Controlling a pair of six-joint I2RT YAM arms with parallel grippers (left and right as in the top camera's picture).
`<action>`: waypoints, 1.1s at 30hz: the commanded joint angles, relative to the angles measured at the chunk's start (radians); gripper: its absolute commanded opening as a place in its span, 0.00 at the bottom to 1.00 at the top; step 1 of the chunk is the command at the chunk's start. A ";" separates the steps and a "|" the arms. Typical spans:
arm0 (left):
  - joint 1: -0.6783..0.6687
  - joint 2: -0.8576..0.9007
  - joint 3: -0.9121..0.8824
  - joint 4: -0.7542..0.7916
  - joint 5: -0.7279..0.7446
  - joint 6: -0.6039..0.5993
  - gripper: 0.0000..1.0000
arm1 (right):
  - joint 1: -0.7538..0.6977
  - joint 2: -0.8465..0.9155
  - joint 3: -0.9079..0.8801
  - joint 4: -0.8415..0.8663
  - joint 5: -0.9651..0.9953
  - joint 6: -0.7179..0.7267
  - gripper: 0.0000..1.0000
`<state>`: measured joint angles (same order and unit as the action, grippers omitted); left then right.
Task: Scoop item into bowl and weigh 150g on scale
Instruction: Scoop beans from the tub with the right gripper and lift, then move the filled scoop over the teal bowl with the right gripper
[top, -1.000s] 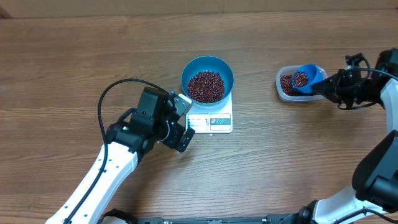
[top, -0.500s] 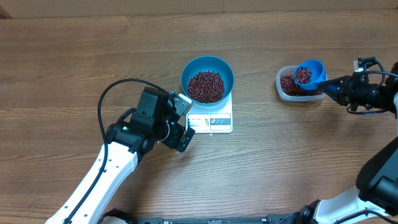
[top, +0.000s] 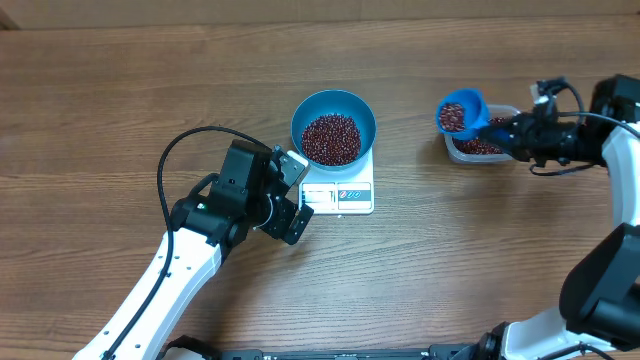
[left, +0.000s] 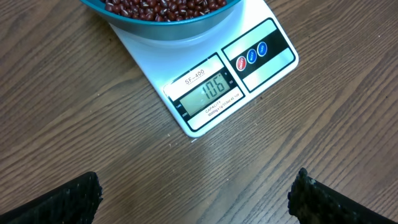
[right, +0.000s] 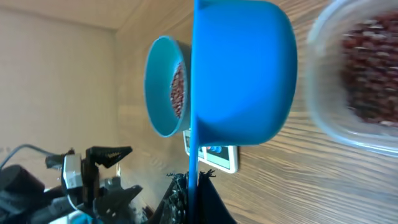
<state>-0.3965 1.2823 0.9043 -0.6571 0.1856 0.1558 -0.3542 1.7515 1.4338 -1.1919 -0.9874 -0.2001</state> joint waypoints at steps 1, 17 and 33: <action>0.003 -0.001 0.024 0.003 -0.006 -0.014 0.99 | 0.077 -0.046 0.076 0.005 0.007 0.039 0.04; 0.003 -0.001 0.024 0.003 -0.006 -0.014 1.00 | 0.391 -0.048 0.247 -0.005 0.188 0.103 0.04; 0.003 -0.001 0.024 0.003 -0.006 -0.014 0.99 | 0.660 -0.048 0.256 0.042 0.571 0.178 0.04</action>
<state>-0.3969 1.2823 0.9043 -0.6571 0.1856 0.1558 0.2607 1.7451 1.6566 -1.1698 -0.5426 -0.0490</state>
